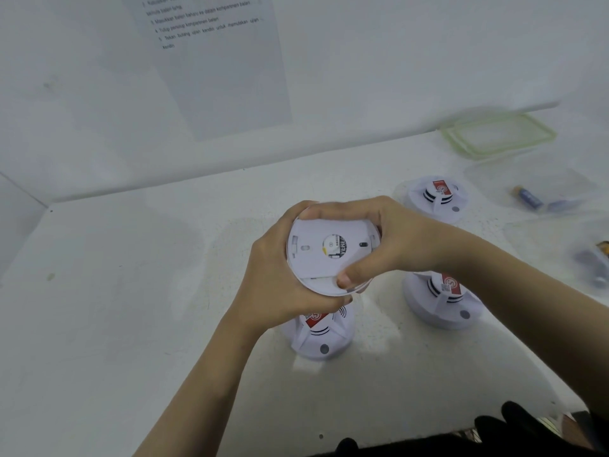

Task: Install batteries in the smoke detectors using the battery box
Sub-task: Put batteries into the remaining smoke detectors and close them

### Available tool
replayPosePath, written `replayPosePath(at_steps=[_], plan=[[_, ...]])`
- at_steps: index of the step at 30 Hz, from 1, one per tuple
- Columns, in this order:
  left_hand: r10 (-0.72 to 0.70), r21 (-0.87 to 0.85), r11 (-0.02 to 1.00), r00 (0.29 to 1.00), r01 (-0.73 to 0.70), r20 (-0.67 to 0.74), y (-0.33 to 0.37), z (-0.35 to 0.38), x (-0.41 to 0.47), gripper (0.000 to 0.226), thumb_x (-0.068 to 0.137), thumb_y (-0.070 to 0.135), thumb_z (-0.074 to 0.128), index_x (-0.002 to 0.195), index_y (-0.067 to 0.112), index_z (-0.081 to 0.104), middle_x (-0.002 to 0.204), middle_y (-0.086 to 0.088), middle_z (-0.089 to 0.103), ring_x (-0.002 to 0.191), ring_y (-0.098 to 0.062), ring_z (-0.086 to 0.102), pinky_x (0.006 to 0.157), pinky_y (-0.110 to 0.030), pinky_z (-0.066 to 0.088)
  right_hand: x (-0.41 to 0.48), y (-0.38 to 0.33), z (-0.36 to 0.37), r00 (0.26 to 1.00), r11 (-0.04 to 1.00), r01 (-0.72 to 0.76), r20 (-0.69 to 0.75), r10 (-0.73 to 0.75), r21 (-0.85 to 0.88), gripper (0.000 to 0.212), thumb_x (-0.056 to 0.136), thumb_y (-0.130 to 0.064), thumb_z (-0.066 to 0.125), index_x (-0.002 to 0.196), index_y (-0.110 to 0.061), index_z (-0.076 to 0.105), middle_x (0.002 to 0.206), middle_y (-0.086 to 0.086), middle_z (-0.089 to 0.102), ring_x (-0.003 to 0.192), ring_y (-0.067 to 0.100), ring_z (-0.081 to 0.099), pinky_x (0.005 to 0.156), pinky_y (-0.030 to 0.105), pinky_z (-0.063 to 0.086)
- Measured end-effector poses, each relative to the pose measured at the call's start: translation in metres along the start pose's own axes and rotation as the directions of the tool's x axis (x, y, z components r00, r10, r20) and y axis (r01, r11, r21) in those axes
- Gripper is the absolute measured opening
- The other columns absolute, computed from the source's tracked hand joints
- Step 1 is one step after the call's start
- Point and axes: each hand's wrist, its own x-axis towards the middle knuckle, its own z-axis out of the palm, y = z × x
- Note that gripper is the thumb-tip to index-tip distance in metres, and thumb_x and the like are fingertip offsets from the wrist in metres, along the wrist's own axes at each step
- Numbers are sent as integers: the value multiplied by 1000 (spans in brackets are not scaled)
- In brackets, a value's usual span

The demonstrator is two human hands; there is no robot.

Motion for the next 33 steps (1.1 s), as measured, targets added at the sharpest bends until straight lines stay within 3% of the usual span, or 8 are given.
replayPosePath(at_steps=[14,19,22,24,26,29,33], plan=[[9,-10,1000,1000,-9,5,0,4,1,81,44,11,88,113,37,54,108,15,65,102,-7,64,80,-15,50,0,-7,-8,996,996,-8,85,15,-85,70,65,0,78,128,-21,57,119,-8,62,107,25,62,82,60,52],[-20,4,1000,999,20,37,0,2,1,83,44,10,89,115,35,53,109,17,64,103,-4,63,78,-11,48,-1,-10,-8,993,993,18,122,-4,-120,68,71,7,76,132,-11,51,129,2,56,114,15,57,87,26,48],[-40,2,999,997,40,65,3,-2,4,83,44,19,89,117,33,51,111,20,62,105,-2,62,78,-11,49,-3,-11,-10,998,971,50,59,-37,-233,74,68,-8,82,132,-23,49,127,-12,53,119,5,51,90,17,44],[-43,17,999,996,42,74,3,-5,5,83,46,30,84,120,36,49,115,22,60,109,-3,60,80,-14,50,-7,-15,-14,997,906,59,-16,-73,-420,76,66,-21,86,130,-39,48,124,-24,46,120,-7,41,88,7,40],[-57,57,997,995,52,79,4,-6,5,85,48,34,82,122,42,43,118,27,55,110,1,58,80,-12,49,-12,-21,-16,991,782,31,-83,-105,-622,76,64,-36,85,129,-50,46,126,-22,37,121,-6,35,92,10,37],[-94,99,991,991,84,96,2,-5,5,86,51,22,85,121,45,39,116,30,53,105,5,57,75,-9,48,-16,-24,-14,981,575,32,-86,-176,-817,75,66,-40,80,133,-44,45,123,-17,34,114,2,34,92,13,29],[-123,127,986,985,108,118,-1,-2,6,88,55,11,89,117,48,40,113,29,54,100,6,58,72,-9,48,-17,-20,-10,979,503,25,-80,-187,-864,75,69,-35,79,136,-36,45,121,-14,35,110,1,33,85,5,29]])
